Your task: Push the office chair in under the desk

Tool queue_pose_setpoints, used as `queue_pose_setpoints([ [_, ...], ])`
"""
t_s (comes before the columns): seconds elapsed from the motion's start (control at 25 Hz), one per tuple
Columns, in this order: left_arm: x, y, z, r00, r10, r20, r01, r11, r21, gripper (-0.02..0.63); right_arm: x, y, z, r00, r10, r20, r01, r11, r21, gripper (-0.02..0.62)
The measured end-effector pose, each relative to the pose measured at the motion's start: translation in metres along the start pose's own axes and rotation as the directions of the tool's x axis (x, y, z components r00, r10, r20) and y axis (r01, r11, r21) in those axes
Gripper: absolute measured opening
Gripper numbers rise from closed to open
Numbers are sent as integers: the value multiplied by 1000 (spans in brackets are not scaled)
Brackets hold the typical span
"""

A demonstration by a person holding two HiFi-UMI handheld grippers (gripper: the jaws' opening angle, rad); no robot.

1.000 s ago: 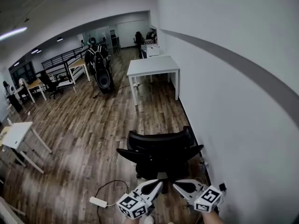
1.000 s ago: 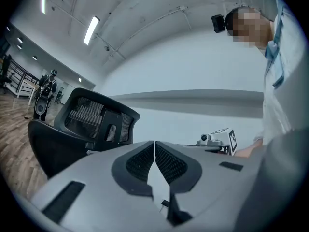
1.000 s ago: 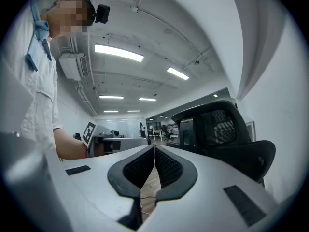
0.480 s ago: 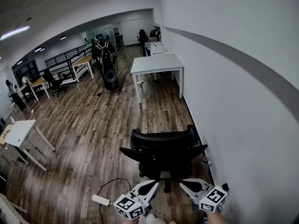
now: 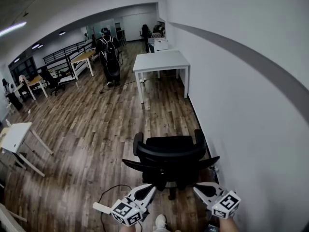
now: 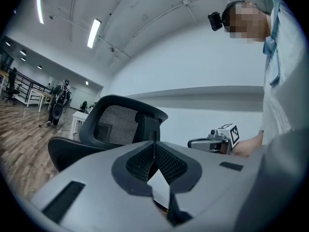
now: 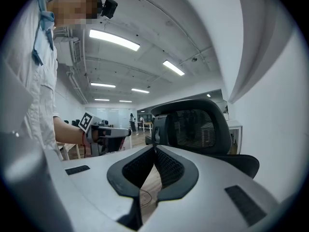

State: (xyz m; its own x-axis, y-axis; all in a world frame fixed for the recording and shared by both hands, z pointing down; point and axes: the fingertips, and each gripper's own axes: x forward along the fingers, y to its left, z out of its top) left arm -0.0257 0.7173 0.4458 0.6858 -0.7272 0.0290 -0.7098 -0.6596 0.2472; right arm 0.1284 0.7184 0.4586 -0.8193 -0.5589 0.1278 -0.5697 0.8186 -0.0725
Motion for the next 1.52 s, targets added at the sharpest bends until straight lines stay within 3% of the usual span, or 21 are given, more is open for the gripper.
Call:
queue_pose_setpoints([
  [0.28, 20, 33, 2, 998, -44, -56, 48, 995, 82, 12, 29, -30, -4, 998, -25, -52, 24, 1000, -3, 37],
  [0.72, 30, 64, -13, 969, -89, -231, 143, 962, 233, 12, 49, -45, -21, 975, -92, -203, 62, 987, -151, 37],
  [0.96, 32, 70, -12, 934, 13, -357, 121, 929, 350, 12, 52, -45, -26, 918, -66, -390, -63, 949, -309, 37],
  [1.08, 34, 72, -7, 916, 75, -393, 96, 912, 398, 12, 51, -55, -20, 898, -68, -435, -120, 912, -391, 37],
  [1.16, 35, 71, -12, 904, 98, -415, 109, 888, 447, 12, 48, -63, -16, 889, -74, -451, -145, 890, -432, 37],
  [1.32, 39, 72, -24, 882, 128, -454, 147, 840, 523, 12, 46, -69, -19, 864, -69, -499, -183, 880, -439, 37],
  [1.44, 42, 73, -24, 865, 147, -480, 158, 827, 539, 30, 48, -68, -15, 848, -69, -525, -207, 869, -449, 37],
  [1.52, 42, 74, -29, 845, 157, -512, 176, 821, 543, 89, 50, -69, -16, 839, -65, -540, -225, 862, -454, 38],
])
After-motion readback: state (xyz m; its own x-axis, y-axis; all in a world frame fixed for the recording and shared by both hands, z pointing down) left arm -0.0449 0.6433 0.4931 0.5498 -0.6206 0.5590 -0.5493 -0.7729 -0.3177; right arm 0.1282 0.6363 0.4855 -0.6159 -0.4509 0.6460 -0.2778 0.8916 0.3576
